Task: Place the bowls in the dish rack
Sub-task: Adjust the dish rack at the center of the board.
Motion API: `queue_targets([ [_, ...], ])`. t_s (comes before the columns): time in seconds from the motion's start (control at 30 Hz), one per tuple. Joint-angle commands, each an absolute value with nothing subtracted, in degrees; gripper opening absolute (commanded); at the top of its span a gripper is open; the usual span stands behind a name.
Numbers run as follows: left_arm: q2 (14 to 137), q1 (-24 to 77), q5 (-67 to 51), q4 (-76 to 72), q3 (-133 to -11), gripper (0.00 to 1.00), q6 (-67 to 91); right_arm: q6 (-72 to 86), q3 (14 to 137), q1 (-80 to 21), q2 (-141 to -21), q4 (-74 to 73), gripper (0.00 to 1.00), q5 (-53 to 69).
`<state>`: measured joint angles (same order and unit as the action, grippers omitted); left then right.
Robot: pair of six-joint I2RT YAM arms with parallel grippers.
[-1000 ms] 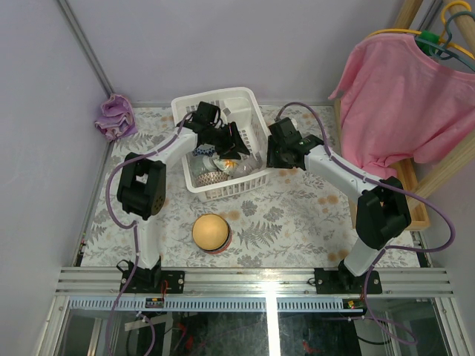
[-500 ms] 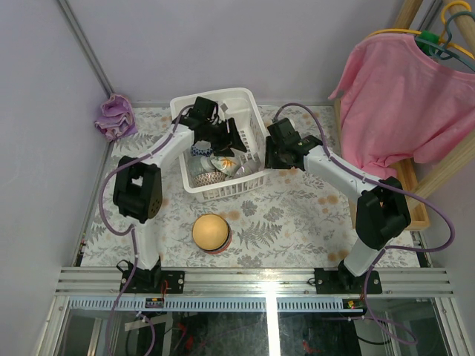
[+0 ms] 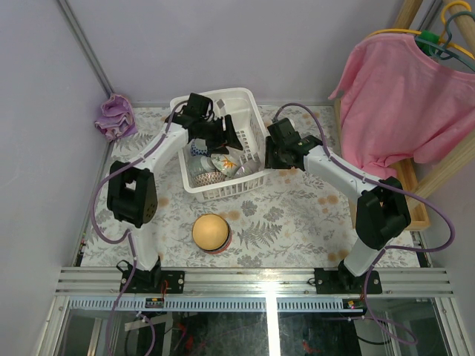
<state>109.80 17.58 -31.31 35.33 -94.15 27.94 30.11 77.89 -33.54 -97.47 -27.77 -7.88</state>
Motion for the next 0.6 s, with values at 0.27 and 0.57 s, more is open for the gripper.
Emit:
queue_targets([
  [0.27,112.5,22.7,-33.3,45.8,-102.0,0.55,16.1,27.9,79.6,-34.7,-97.4,-29.9,0.44,-5.6],
  [0.57,117.5,24.7,-30.1,51.7,-107.5,0.43,11.5,27.5,79.5,-34.6,-97.5,-30.1,0.44,-6.0],
])
